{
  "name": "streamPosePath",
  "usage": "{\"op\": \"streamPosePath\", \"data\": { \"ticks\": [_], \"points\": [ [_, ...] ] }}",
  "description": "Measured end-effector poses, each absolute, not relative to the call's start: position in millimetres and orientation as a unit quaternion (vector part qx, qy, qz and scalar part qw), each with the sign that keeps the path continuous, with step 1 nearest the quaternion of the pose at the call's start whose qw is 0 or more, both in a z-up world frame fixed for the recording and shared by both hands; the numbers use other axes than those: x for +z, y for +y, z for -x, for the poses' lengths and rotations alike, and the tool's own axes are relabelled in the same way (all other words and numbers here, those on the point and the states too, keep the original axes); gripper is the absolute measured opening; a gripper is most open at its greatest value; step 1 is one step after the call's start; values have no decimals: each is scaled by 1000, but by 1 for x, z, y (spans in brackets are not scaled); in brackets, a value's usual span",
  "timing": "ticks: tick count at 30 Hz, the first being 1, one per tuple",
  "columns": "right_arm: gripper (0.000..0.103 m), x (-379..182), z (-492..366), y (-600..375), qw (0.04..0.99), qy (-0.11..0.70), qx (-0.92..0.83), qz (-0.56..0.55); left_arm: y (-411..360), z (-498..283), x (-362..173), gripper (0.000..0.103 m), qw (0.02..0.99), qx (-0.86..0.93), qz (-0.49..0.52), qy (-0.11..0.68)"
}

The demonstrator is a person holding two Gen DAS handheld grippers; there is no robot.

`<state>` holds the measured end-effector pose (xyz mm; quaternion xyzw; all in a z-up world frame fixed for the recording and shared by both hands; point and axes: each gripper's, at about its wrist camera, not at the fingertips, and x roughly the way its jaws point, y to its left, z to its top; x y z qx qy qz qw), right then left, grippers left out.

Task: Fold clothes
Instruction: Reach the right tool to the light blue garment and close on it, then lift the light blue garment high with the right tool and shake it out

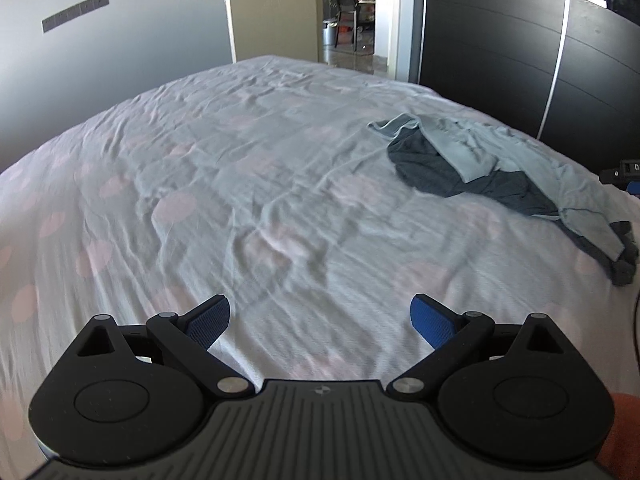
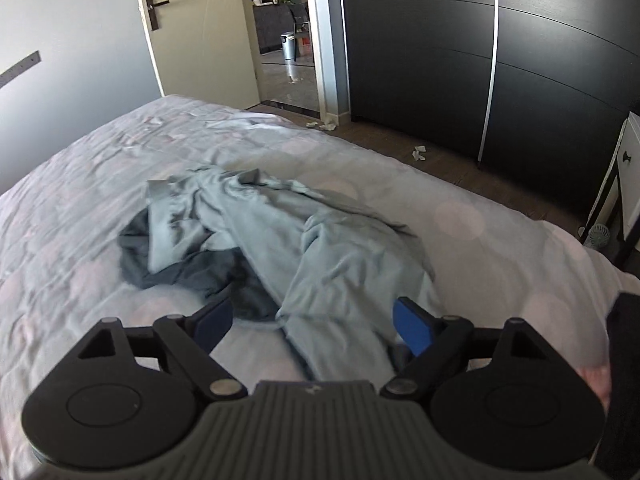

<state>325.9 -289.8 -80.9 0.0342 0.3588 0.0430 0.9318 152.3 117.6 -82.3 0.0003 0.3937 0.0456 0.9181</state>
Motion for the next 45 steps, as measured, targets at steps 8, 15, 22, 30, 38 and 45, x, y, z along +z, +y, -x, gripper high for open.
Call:
{"op": "streamPosePath", "data": {
  "ticks": [8, 15, 22, 30, 38, 45],
  "points": [
    [81, -123, -406, -283, 921, 389, 10, -22, 137, -162, -108, 103, 899, 66, 17, 433],
    [18, -121, -417, -283, 920, 392, -22, 10, 153, -165, -123, 103, 885, 81, 30, 457],
    [3, -60, -389, -275, 940, 340, 9, -2, 163, -140, -90, 103, 898, 92, 40, 428],
    [3, 63, -318, -208, 966, 225, 124, 13, 185, -82, -38, 103, 919, 118, 46, 374],
    [3, 172, -212, -99, 955, 121, 266, 52, 211, -15, 20, 103, 937, 163, 49, 306],
    [3, 233, -111, -13, 917, 46, 390, 72, 233, 37, 66, 103, 946, 200, 54, 248]
  ]
}}
